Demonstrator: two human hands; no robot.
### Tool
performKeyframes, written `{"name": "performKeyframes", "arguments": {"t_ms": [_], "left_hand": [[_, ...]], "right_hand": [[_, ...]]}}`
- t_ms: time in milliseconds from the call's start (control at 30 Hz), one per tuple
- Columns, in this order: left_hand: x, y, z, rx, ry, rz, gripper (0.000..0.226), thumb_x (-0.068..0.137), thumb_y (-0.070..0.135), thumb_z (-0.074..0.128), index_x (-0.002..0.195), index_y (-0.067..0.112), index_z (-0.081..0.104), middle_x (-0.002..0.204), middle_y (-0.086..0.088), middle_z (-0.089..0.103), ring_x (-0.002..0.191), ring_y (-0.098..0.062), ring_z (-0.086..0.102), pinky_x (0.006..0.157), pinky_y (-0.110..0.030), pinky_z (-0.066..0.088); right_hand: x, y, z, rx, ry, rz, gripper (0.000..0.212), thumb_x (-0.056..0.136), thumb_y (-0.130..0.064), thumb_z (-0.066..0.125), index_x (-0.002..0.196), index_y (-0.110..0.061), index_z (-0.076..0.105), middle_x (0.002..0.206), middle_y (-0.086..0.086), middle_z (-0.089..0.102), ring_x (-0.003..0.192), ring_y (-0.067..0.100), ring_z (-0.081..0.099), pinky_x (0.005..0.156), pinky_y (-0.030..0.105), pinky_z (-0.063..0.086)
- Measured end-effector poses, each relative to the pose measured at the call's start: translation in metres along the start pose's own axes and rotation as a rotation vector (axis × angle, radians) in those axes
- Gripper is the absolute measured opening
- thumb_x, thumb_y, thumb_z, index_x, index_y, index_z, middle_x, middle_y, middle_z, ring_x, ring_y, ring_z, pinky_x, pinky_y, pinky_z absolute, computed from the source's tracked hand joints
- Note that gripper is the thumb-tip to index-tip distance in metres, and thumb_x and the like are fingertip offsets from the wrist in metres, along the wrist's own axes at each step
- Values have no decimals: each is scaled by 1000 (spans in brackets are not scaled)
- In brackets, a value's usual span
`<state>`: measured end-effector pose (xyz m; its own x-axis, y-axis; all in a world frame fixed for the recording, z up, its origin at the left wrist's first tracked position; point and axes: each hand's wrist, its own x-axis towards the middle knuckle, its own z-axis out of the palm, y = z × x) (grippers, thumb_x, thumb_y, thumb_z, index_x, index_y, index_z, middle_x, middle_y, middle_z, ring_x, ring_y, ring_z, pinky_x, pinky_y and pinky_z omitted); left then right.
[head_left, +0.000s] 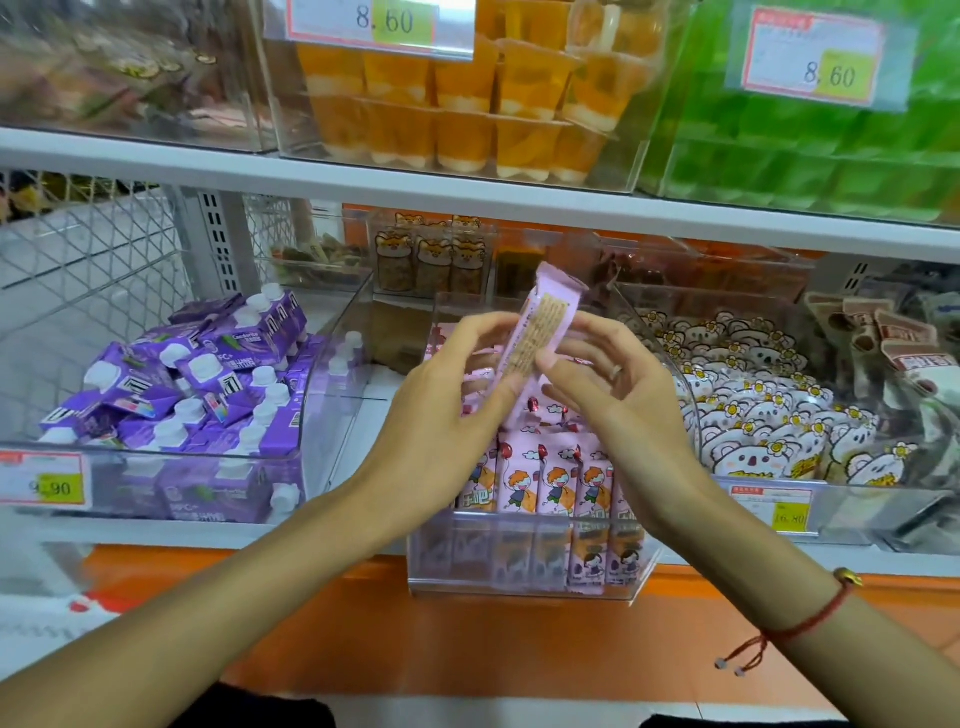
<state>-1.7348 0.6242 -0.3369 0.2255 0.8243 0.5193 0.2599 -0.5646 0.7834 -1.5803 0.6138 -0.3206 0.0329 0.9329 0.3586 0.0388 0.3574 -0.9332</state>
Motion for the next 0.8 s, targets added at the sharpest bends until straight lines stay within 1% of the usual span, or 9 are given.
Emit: {"name": "performKeyframes", "arguments": {"t_ms": [133, 200, 267, 333, 400, 467, 533, 667, 800], "left_hand": [[7, 11, 0, -80, -17, -200, 46, 81, 51, 61, 120, 27, 60, 107, 18, 66, 96, 7, 62, 83, -24, 55], [9, 15, 0, -45, -18, -256, 42, 83, 56, 59, 113, 27, 63, 102, 14, 68, 89, -1, 66, 82, -37, 57], [11, 15, -2, -17, -28, -280, 34, 86, 55, 56, 106, 28, 63, 100, 12, 68, 87, -6, 67, 83, -42, 56], [11, 14, -3, -23, -40, -285, 26, 88, 49, 57, 105, 29, 60, 99, 11, 68, 88, -6, 68, 84, -42, 56], [12, 10, -3, -55, -52, -275, 34, 90, 39, 59, 120, 23, 56, 103, 9, 69, 92, -6, 67, 87, -37, 56], [12, 6, -4, -49, -49, -226, 43, 90, 29, 62, 131, 20, 49, 108, 13, 65, 96, -1, 63, 84, -22, 54], [11, 4, -6, 13, -25, -121, 44, 91, 16, 62, 132, 23, 48, 110, 14, 61, 100, 1, 60, 79, -12, 50], [10, 1, -10, 39, -7, -29, 41, 89, 6, 62, 124, 26, 54, 114, 13, 62, 106, -1, 60, 80, -12, 50], [9, 2, -11, 7, 16, -51, 39, 88, 8, 65, 121, 27, 54, 114, 14, 63, 105, -2, 62, 87, -17, 52]], "right_hand": [[4, -4, 0, 55, 57, 116, 29, 86, -28, 66, 112, -16, 66, 95, 5, 75, 85, 18, 71, 71, 24, 57], [5, -5, 1, 80, 40, 173, 27, 88, -29, 64, 110, -13, 68, 94, 7, 75, 78, 16, 70, 62, 19, 54], [5, -3, 3, 87, 26, 204, 26, 90, -30, 63, 109, -13, 69, 96, 7, 75, 77, 14, 69, 60, 18, 52], [6, -1, 3, 112, 29, 217, 26, 91, -28, 62, 110, -13, 68, 99, 9, 74, 76, 16, 68, 61, 19, 54], [7, 1, 3, 120, 25, 199, 26, 92, -25, 60, 116, -15, 65, 101, 7, 73, 78, 14, 68, 66, 20, 54], [7, 4, 3, 94, -15, 152, 29, 94, -20, 57, 123, -19, 60, 103, -1, 72, 89, 10, 69, 73, 18, 52], [7, 6, 4, 39, -72, 76, 33, 96, -12, 52, 128, -20, 56, 113, -6, 68, 105, 6, 64, 84, 19, 50], [5, 9, 7, -25, -116, -39, 38, 97, -7, 50, 133, -18, 52, 123, -7, 63, 113, 1, 58, 97, 22, 48], [3, 8, 6, -37, -147, -59, 45, 94, -11, 56, 137, -22, 49, 125, -9, 62, 112, -1, 58, 96, 22, 49]]}}
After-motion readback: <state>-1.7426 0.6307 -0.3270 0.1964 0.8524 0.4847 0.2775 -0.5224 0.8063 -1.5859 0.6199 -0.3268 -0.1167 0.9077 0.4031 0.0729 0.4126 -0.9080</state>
